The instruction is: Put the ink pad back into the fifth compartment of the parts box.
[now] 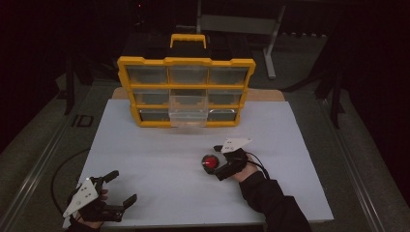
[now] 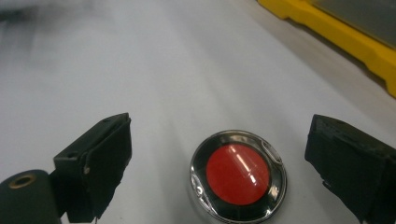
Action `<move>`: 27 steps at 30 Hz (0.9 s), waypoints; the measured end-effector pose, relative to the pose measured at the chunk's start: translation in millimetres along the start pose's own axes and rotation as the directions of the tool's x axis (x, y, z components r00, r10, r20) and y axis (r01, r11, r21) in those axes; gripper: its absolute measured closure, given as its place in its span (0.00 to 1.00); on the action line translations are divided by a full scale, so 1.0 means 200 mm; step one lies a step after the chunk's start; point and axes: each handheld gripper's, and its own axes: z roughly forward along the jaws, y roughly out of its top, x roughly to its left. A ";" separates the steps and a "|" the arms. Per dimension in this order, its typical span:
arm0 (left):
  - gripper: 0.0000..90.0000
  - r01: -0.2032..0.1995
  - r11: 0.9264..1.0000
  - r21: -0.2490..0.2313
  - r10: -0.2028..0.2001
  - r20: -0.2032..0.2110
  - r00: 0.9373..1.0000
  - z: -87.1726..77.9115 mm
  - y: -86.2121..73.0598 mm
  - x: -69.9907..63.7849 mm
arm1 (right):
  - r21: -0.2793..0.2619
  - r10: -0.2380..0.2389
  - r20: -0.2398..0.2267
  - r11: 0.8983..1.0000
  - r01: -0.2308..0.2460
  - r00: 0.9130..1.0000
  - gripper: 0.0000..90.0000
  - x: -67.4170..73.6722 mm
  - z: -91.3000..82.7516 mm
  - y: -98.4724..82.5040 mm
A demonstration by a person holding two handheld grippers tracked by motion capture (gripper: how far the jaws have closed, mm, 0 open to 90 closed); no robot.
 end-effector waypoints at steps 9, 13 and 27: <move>0.00 -0.001 1.000 0.000 0.001 0.002 1.000 0.00 0.00 0.00 | 0.039 -0.019 0.009 0.999 0.019 1.000 0.09 -0.01 0.05 -0.01; 0.00 0.002 1.000 0.000 -0.002 0.002 1.000 0.00 0.00 0.00 | 0.061 -0.023 0.022 0.998 0.022 0.999 0.10 -0.02 0.07 -0.02; 0.00 0.002 1.000 0.000 -0.002 0.005 1.000 0.00 0.00 0.00 | 0.134 -0.040 0.040 0.990 0.035 0.998 0.17 -0.05 0.13 -0.05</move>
